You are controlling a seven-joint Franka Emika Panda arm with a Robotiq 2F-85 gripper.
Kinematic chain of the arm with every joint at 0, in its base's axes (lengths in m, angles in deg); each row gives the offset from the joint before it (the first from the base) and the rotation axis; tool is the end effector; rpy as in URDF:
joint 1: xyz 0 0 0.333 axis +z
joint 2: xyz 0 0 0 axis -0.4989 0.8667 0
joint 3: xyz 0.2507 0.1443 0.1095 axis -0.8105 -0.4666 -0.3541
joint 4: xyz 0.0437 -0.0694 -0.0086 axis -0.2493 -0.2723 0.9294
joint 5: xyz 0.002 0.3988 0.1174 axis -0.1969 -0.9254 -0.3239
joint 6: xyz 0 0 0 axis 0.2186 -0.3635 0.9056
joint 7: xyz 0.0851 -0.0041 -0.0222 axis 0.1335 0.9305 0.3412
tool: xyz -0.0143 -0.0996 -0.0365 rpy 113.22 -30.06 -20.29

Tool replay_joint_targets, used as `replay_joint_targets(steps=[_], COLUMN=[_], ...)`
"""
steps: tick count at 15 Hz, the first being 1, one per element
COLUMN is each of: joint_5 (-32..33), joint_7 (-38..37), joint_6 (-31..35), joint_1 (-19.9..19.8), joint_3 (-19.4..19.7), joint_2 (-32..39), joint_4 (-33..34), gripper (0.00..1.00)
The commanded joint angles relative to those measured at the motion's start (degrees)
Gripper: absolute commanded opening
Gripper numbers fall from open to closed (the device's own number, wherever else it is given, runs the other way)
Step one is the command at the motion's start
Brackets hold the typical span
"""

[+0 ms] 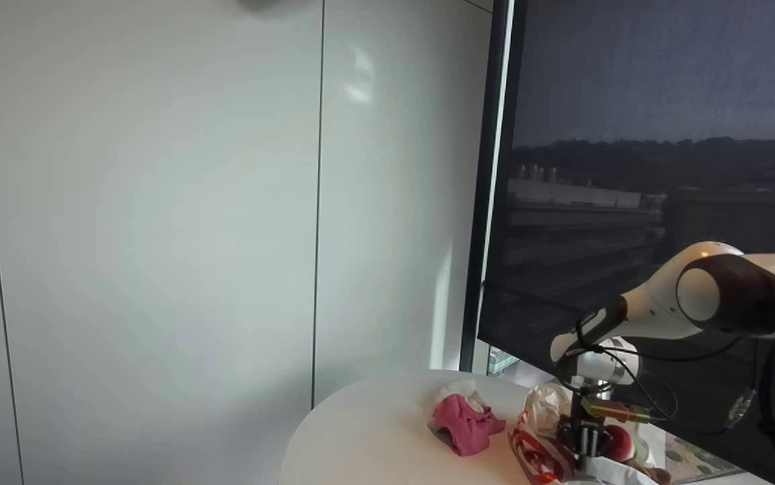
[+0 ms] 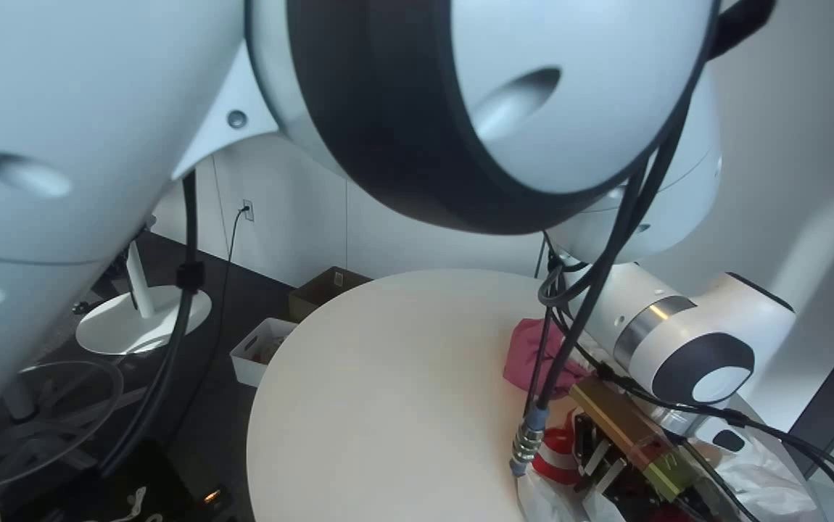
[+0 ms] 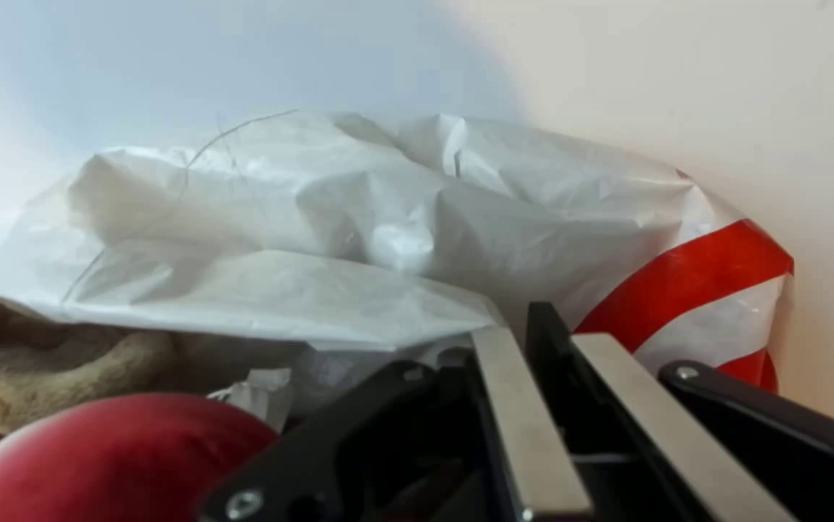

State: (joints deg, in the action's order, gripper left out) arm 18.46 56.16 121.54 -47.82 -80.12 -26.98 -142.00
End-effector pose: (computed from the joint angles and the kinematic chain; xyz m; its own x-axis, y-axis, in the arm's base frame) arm 0.6157 -0.2326 0.1276 0.9268 -0.2986 -0.2279 -0.3269 -0.9399 -0.0982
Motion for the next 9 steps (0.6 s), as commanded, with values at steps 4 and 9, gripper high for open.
replay_joint_targets(steps=[4, 9], joint_5=[-11.4, -17.1], joint_7=[-0.6, -2.3], joint_6=[-19.7, -27.8], joint_1=[-2.7, -2.8], joint_3=[-2.5, -1.8], joint_2=[-2.7, -2.9], joint_4=[6.3, 8.9], gripper=[0.16, 0.17])
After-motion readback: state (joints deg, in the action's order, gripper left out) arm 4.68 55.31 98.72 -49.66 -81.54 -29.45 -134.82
